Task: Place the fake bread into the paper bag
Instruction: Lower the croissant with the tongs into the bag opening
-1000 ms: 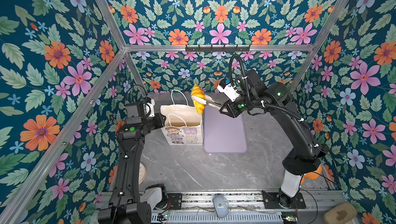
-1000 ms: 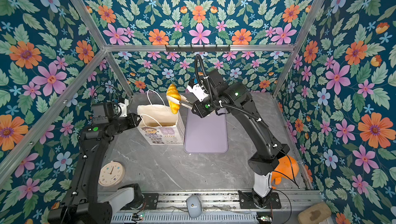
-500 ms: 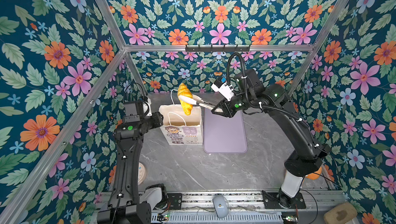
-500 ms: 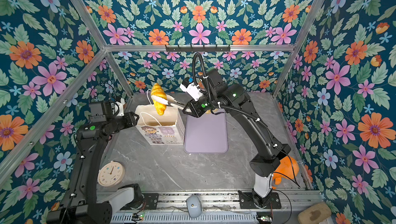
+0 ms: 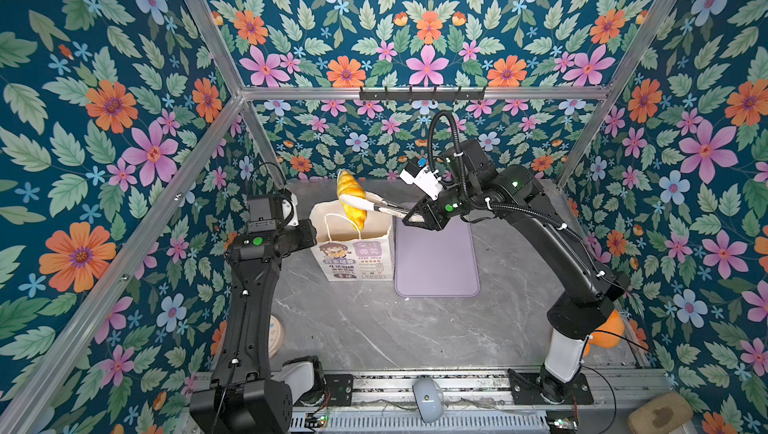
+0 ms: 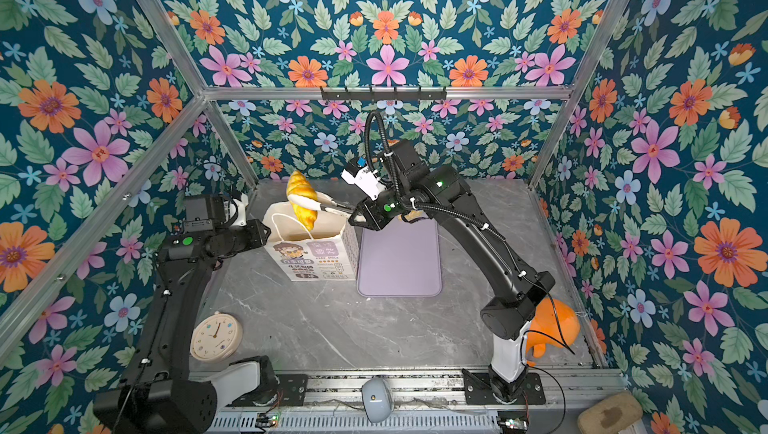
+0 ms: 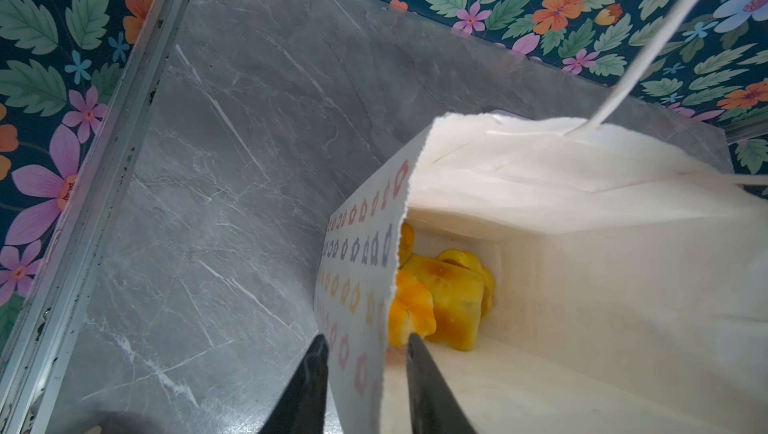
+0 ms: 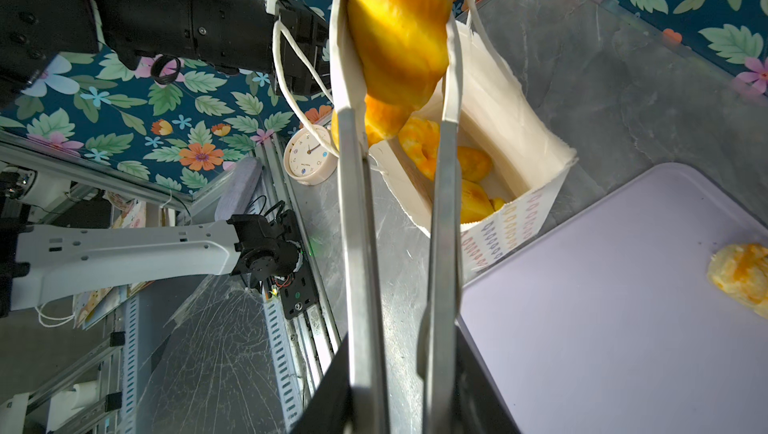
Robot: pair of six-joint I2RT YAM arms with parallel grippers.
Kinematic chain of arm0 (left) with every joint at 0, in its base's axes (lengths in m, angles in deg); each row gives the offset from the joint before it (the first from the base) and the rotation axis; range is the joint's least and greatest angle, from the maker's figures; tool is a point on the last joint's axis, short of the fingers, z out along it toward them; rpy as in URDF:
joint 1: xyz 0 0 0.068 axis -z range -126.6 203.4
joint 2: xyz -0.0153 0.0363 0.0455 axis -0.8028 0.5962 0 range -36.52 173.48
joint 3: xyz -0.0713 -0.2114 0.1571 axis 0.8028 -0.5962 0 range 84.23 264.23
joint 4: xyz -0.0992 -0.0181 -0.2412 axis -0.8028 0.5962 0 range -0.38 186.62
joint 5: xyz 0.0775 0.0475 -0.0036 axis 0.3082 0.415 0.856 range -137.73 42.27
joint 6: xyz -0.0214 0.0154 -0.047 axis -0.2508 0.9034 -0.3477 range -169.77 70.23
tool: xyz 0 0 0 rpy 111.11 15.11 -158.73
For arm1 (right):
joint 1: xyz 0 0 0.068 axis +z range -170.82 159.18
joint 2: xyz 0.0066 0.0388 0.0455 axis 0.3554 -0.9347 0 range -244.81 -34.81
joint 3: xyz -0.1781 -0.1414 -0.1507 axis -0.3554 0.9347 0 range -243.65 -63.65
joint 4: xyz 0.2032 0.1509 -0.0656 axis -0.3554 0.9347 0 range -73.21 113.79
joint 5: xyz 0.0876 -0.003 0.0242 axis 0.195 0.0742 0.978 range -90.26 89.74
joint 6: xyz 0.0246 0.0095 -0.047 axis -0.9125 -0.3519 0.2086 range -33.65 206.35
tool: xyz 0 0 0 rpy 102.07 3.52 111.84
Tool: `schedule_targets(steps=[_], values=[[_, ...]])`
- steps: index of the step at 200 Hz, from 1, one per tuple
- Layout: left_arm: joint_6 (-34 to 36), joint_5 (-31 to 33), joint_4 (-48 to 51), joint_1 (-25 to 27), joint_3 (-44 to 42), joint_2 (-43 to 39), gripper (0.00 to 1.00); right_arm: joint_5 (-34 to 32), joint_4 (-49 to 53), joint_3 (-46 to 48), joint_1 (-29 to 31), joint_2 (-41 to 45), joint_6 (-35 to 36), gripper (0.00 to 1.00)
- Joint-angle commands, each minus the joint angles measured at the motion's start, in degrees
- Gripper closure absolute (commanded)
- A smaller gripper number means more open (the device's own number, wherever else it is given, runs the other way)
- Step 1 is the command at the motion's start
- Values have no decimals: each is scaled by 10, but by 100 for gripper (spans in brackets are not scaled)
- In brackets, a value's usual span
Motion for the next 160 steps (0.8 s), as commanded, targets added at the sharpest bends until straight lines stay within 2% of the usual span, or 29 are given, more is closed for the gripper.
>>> schedule_targets(steps=[1,55,104,139,160], values=[[0,-10,-11,0,-5,-3,69,10,-42,17,1,5,32,73],[-6,-22,-15,2,-11,-1,72,-9,-16,10,0,-25,80,73],[-7,-27,-17,5,-9,-2,73,-4,-55,49,0,-16,112,73],[-11,-29,-19,6,-10,-1,73,-35,-83,83,3,0,135,73],[-15,-28,-22,6,-9,0,73,-44,-77,73,4,3,144,73]])
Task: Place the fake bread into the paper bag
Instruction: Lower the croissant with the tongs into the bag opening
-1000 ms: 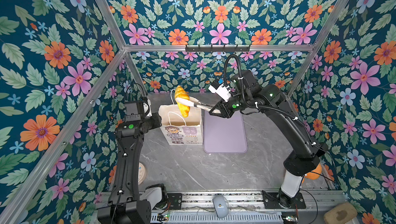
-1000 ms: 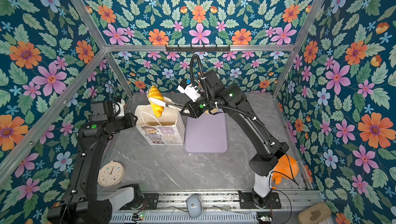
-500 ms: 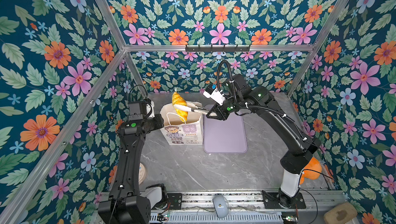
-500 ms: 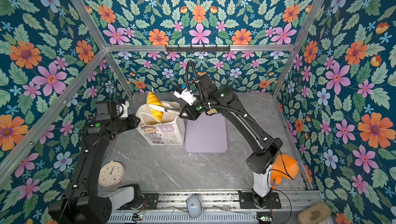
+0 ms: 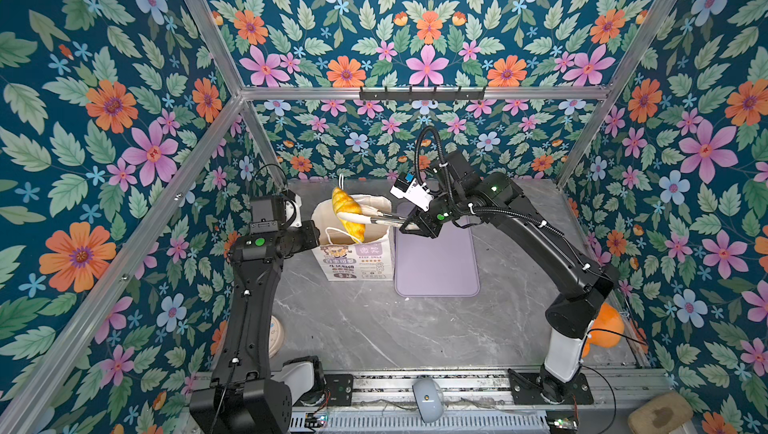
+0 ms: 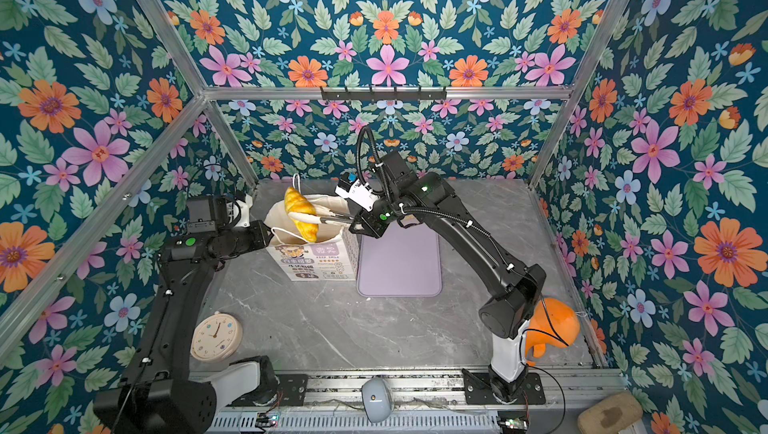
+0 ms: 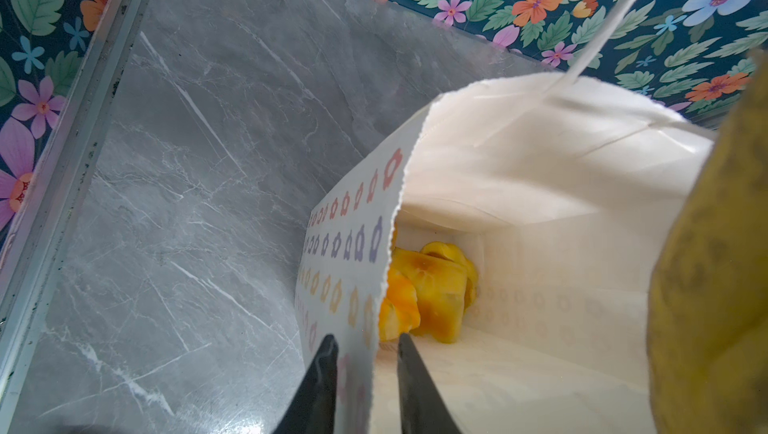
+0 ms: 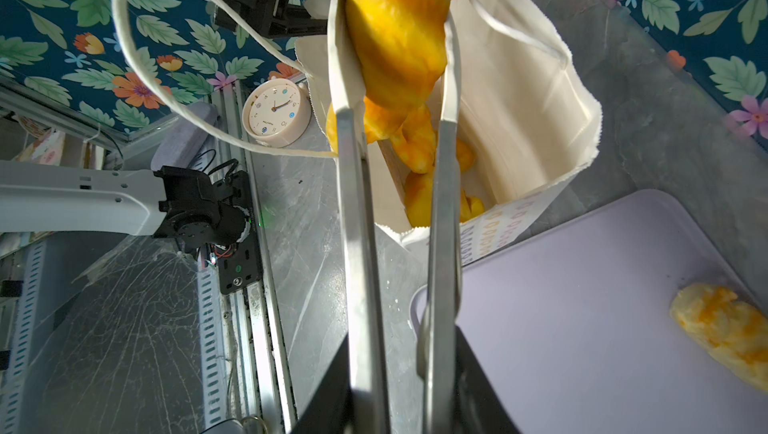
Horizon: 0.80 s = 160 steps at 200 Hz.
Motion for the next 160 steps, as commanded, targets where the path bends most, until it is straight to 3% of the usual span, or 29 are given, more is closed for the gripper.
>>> schedule_targets(steps=[1,33,92,140,160], values=[[-7,-3,-14,0,3,0,73,-19,-24,-7,2,10,24,73],[-7,-5,-14,1,4,1,73,-10,-68,13,4,39,41,73],[-6,-9,-9,2,7,-1,74,-3,-227,171,10,108,150,73],[-4,-10,-6,3,16,1,74,3,-236,182,9,108,206,73],[-4,-10,-5,2,18,2,74,-12,-193,150,10,86,228,72]])
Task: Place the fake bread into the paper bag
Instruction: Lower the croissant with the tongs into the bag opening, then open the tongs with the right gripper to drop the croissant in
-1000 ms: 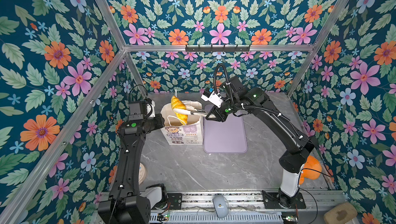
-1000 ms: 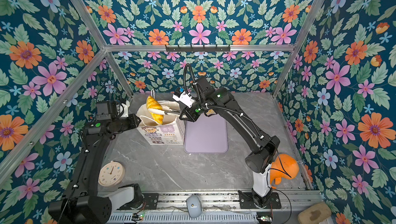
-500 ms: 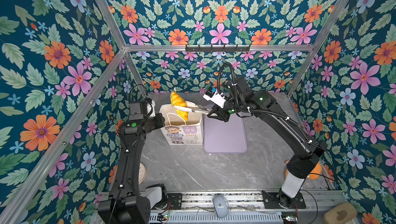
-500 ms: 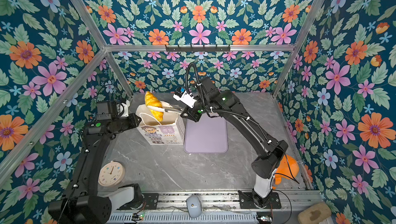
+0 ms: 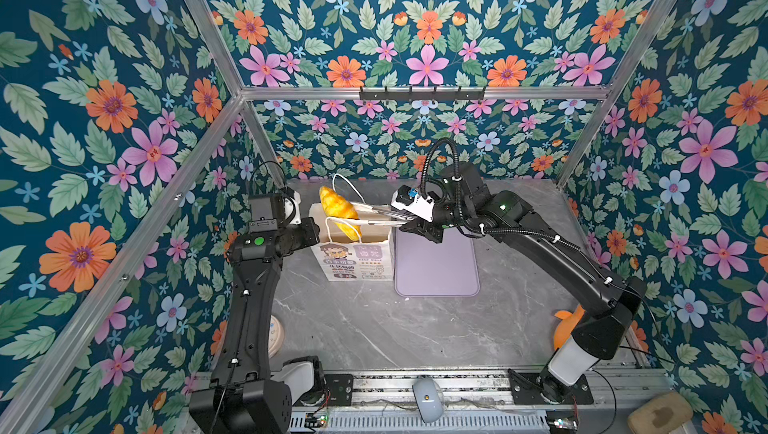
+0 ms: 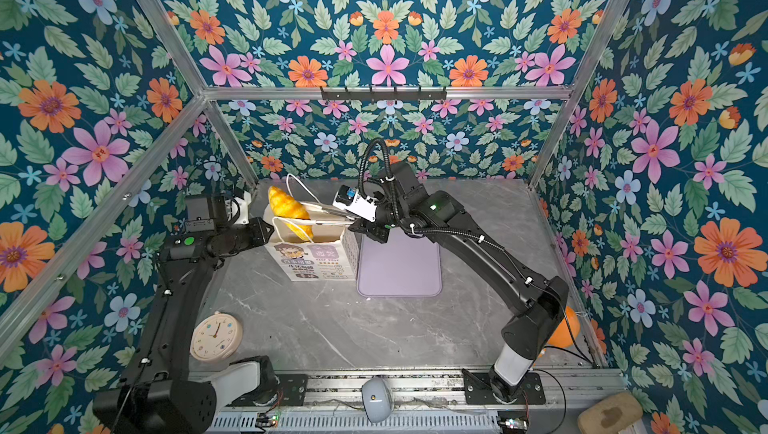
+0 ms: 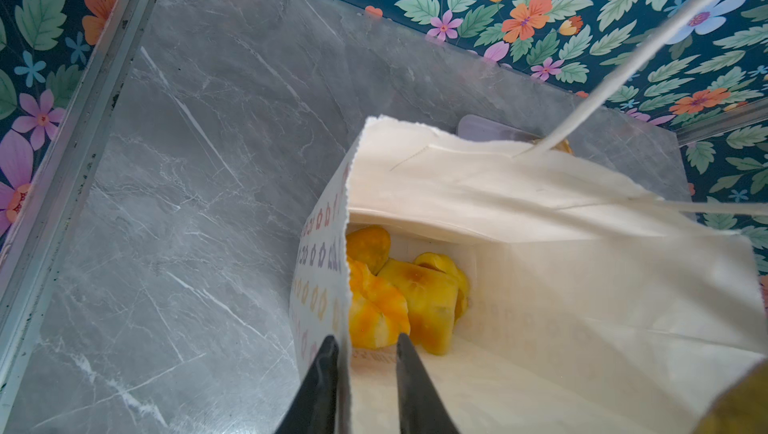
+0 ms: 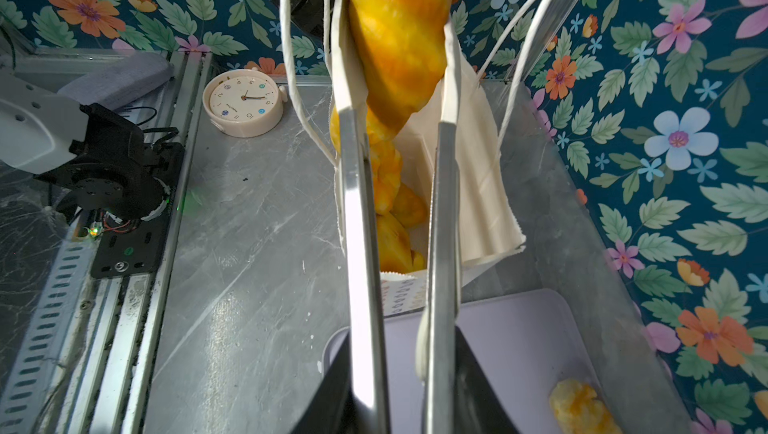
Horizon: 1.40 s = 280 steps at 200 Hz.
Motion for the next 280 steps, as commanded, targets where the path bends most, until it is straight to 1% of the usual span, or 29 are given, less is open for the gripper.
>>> schedule_targets(steps=[1,19,40,61,79,117,139,164,190,206,225,244,280], values=[[4,-6,3,0,5,0,74,3,7,-33,1,-18,48,72],[4,-6,3,-1,6,-1,74,-7,53,-67,1,-38,68,72],[4,-7,3,0,3,0,74,-22,48,-67,0,-44,77,73],[3,-7,2,1,1,1,74,-20,44,-72,-1,-46,73,73],[5,-2,4,0,3,-1,74,-20,54,-77,-1,-53,80,73],[6,-1,4,0,3,-2,74,-48,79,-84,-2,-65,99,72],[5,-7,4,1,1,1,74,-46,98,-91,-1,-73,108,72],[2,-9,2,2,1,-1,74,-59,130,-115,-1,-89,109,72],[2,-8,2,2,3,-4,74,-51,132,-110,-1,-87,109,72],[1,-8,2,3,4,-4,74,-39,136,-113,-1,-89,100,71],[0,-9,3,3,3,-2,74,-29,168,-144,-1,-111,89,69],[0,-11,3,4,2,-1,74,-31,186,-163,0,-122,78,67],[0,-10,1,5,1,-2,74,-34,190,-165,4,-122,71,61]])
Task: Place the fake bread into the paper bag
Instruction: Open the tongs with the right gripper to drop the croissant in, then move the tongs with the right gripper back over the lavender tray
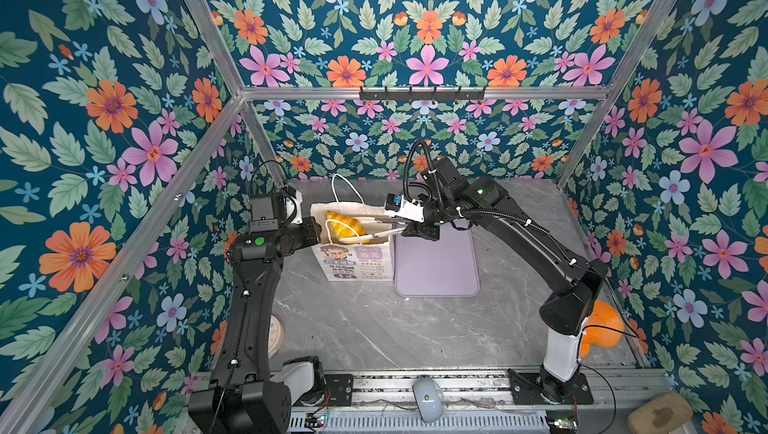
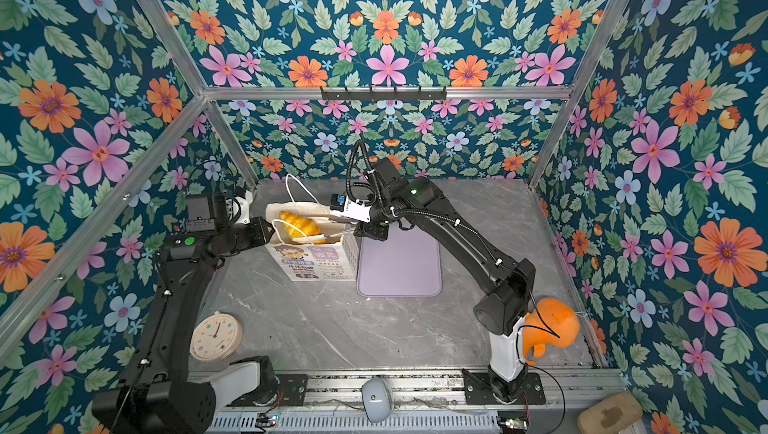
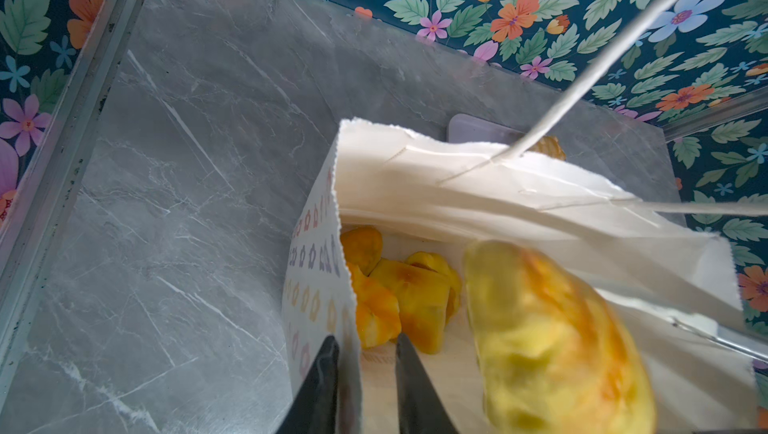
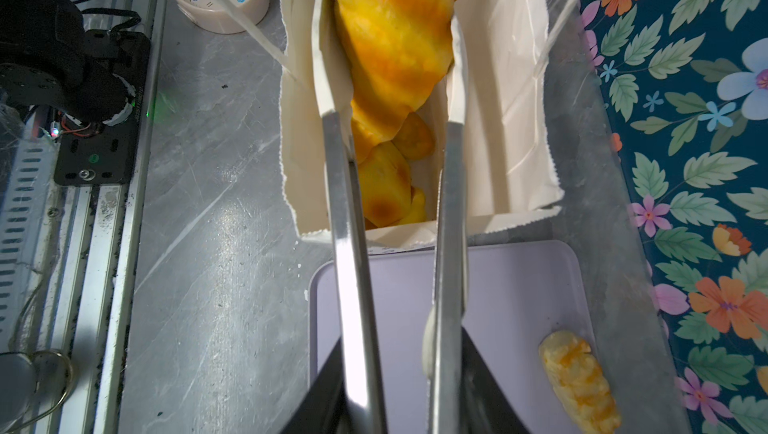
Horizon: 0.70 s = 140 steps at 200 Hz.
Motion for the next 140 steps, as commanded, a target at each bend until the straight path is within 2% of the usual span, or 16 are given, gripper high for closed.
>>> schedule_targets(steps=[1,50,84,140], values=[[0,-4,1,0,0,0,74,14,3,-6,4,3,-8,61],[-1,-4,1,1,-1,0,74,13,16,-23,4,1,-21,55],[-1,-1,3,1,1,0,74,24,14,-24,4,11,-29,55],[0,0,2,2,-1,0,74,68,-32,18,4,76,-44,56]])
